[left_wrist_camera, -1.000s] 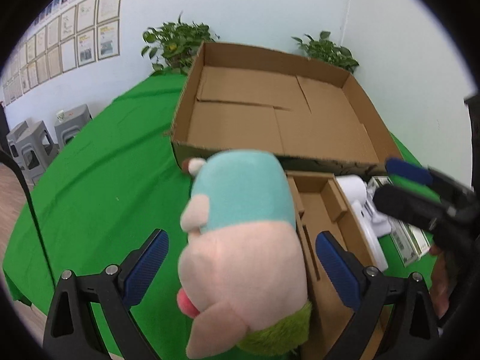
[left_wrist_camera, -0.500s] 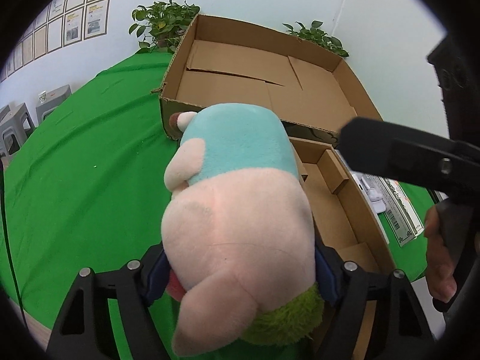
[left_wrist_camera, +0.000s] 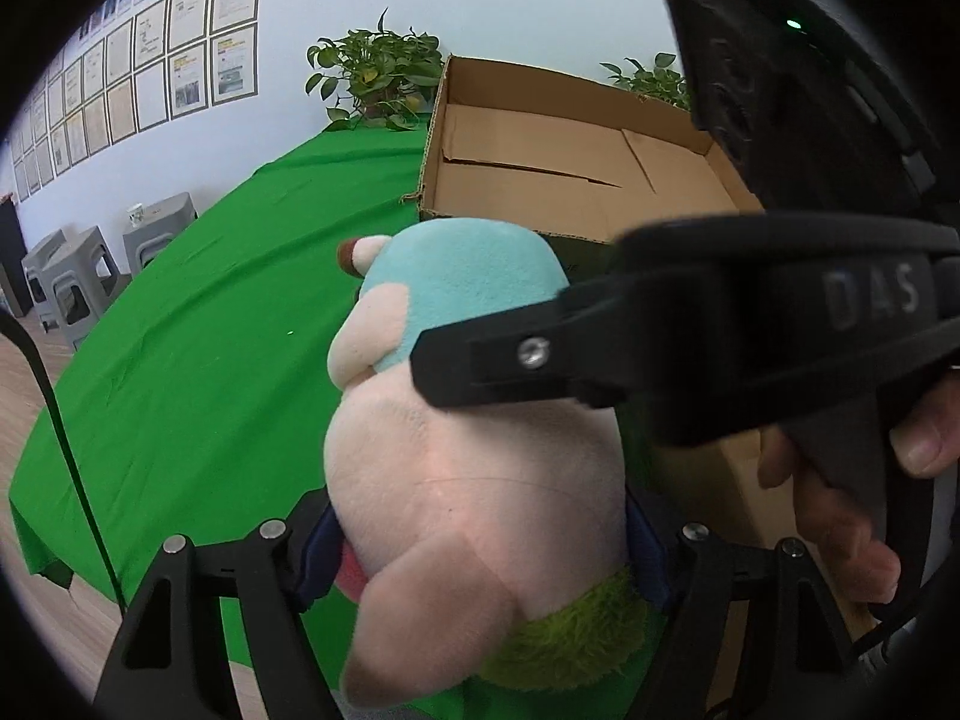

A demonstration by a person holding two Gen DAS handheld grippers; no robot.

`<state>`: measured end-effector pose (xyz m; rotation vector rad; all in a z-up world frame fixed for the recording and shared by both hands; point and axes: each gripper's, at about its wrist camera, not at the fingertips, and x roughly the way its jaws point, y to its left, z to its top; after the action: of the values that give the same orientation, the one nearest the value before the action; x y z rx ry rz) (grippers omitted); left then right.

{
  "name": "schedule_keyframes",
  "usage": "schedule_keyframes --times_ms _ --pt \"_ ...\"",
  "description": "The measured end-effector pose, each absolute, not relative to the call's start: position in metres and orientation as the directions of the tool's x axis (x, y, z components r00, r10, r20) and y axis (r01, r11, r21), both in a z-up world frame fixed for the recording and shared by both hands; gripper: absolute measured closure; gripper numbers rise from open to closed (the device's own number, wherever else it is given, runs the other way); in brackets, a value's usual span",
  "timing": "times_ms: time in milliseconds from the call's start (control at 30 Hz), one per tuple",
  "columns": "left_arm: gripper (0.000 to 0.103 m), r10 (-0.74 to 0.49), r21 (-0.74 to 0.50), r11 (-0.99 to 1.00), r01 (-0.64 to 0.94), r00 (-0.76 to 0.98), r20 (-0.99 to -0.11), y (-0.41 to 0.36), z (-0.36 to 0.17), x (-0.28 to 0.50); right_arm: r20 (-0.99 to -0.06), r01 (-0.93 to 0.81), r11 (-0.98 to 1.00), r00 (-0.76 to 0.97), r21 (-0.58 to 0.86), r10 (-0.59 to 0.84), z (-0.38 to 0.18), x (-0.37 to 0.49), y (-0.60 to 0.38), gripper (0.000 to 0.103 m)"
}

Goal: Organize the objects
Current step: 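Carry the plush pig with the left gripper over the large cardboard box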

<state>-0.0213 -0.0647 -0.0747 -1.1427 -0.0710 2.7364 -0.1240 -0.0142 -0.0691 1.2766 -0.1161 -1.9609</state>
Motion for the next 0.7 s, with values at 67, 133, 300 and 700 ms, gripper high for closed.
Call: schedule_keyframes --times_ms 67,133,300,700 --pt "0.028 0.19 -0.128 -0.982 -0.14 -0.692 -0.697 -0.067 -0.075 -0.025 -0.744 0.532 -0.701 -0.183 0.475 -0.643 -0.074 -0.126 -0.017 0.005" --pt "0.028 0.194 -0.133 -0.981 -0.142 -0.696 -0.691 -0.067 -0.074 -0.027 -0.747 0.521 -0.709 -0.187 0.475 -0.638 -0.076 -0.125 -0.019 0.005" --pt "0.031 0.19 -0.12 -0.982 -0.148 -0.706 -0.682 -0.068 -0.073 -0.028 -0.747 0.513 -0.719 -0.203 0.47 -0.633 -0.079 -0.124 -0.028 0.005" --pt "0.031 0.169 -0.042 -0.983 -0.179 -0.789 -0.59 -0.053 -0.036 -0.04 -0.642 0.562 -0.688 -0.326 0.459 -0.694 -0.037 -0.119 -0.019 0.022"
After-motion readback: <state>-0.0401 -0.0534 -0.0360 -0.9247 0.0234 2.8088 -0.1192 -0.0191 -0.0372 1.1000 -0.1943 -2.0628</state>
